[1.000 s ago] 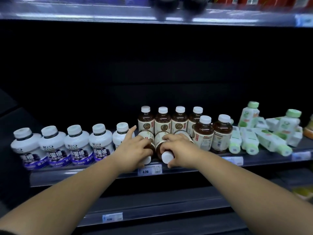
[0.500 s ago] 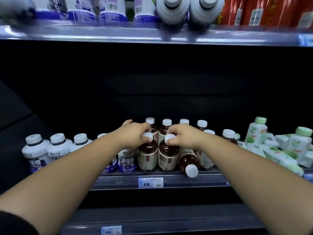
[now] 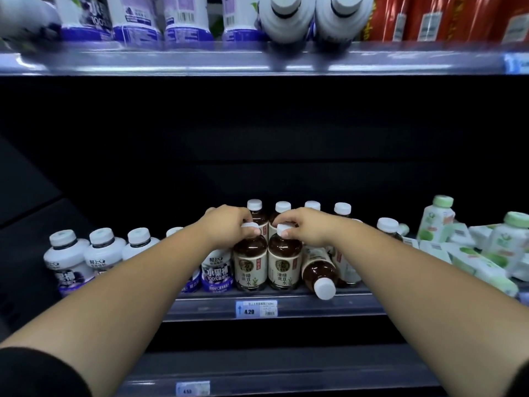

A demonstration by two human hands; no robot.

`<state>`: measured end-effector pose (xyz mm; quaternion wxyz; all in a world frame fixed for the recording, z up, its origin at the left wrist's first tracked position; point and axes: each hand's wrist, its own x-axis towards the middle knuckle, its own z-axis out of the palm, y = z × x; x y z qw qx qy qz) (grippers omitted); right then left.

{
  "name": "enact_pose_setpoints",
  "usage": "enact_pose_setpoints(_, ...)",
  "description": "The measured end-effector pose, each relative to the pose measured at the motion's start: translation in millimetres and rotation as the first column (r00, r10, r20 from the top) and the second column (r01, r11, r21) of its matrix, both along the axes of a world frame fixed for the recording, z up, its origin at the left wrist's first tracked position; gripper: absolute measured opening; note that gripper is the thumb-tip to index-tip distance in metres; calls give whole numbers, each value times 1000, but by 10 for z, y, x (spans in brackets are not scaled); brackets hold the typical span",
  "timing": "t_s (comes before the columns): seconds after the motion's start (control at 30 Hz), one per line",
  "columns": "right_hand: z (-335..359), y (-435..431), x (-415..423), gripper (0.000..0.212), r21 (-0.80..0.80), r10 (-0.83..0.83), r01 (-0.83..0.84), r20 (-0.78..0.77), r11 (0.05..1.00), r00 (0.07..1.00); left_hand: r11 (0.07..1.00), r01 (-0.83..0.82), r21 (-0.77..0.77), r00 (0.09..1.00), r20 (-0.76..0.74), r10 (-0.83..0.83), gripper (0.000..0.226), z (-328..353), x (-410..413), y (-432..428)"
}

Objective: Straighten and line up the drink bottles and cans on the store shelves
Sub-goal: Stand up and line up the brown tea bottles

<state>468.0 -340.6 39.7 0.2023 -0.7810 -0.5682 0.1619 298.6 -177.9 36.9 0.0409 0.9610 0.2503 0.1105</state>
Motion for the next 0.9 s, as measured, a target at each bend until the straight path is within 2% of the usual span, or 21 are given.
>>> enact_pose_setpoints(0.1,-75,13,-15,43,44,-32,33,-31,998,999,998,-17,-53,999,-30,16,39,-1,-36,-35)
enact_pose_setpoints(0.2,-95,-33,5,56,35,-52,53,-18,998,998,996,-7,-90,999,-33,4,48,-20,-56,-117)
enact_pose_setpoints(0.3,-113,-180,6,75,48,-33,32,17,998,999,996,85,-26,996,34,-85,63,-26,-18,-250)
enact_pose_setpoints(0.4,-182,-418,-23,84,104,-11,3,73,995,997,980,200,3,975,100,-200,72,-31,76,-406)
enact_pose_setpoints(0.57,-455,-855,-60,74,144,-35,14,145,989,989,960,278,35,958,58,-280,81,-126,236,-620)
enact_pose_setpoints(0.73,-767,-1107,-53,58,197,-140,117,108,974,984,959,283,30,957,50,-285,74,-194,261,-625)
enact_pose_setpoints(0.9,-1001,-1145,-107,63,181,-172,160,53,970,984,960,278,31,959,39,-279,71,-243,221,-590)
